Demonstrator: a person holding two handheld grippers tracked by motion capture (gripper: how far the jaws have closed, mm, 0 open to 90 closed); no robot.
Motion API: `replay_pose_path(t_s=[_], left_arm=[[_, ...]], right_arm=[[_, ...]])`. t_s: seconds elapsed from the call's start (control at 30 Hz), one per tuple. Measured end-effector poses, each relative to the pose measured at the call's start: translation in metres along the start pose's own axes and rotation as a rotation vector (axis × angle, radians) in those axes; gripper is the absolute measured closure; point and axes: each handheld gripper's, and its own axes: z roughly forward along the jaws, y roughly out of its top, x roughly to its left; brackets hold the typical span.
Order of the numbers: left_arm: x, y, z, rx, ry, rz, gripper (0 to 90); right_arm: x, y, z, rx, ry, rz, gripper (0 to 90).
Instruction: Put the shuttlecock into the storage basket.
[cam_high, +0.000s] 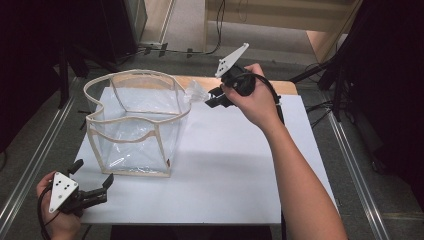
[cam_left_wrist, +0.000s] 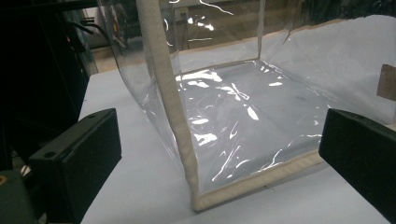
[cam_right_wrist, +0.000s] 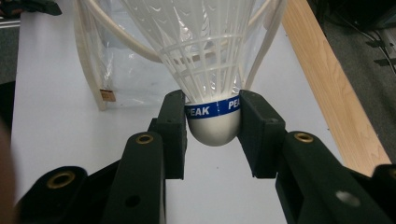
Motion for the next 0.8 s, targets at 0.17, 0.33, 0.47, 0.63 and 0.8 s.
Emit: replay_pose_path(t_s=[0.17, 0.33, 0.47, 0.63, 0.8], left_arm=[[0.000, 0.000, 0.000, -0.002, -0.002, -0.002, 0.0], [0.001, 0.000, 0.000, -0.004, -0.002, -0.008, 0.0], [0.000, 0.000, 0.000, -0.004, -0.002, -0.012, 0.0], [0.001, 0.000, 0.000, -0.004, -0.002, -0.013, 0.0], [0.001, 0.000, 0.000, -0.004, -0.003, -0.014, 0.0]], right_arm=[[0.002, 0.008, 0.007, -0.001, 0.009, -0.008, 61.7], [0.002, 0.015, 0.011, -0.004, 0.011, -0.011, 61.7], [0.003, 0.020, 0.013, -0.010, 0.014, -0.017, 61.7], [0.004, 0.027, 0.017, -0.015, 0.023, -0.024, 61.7], [0.005, 0.032, 0.022, -0.013, 0.026, -0.026, 61.7]])
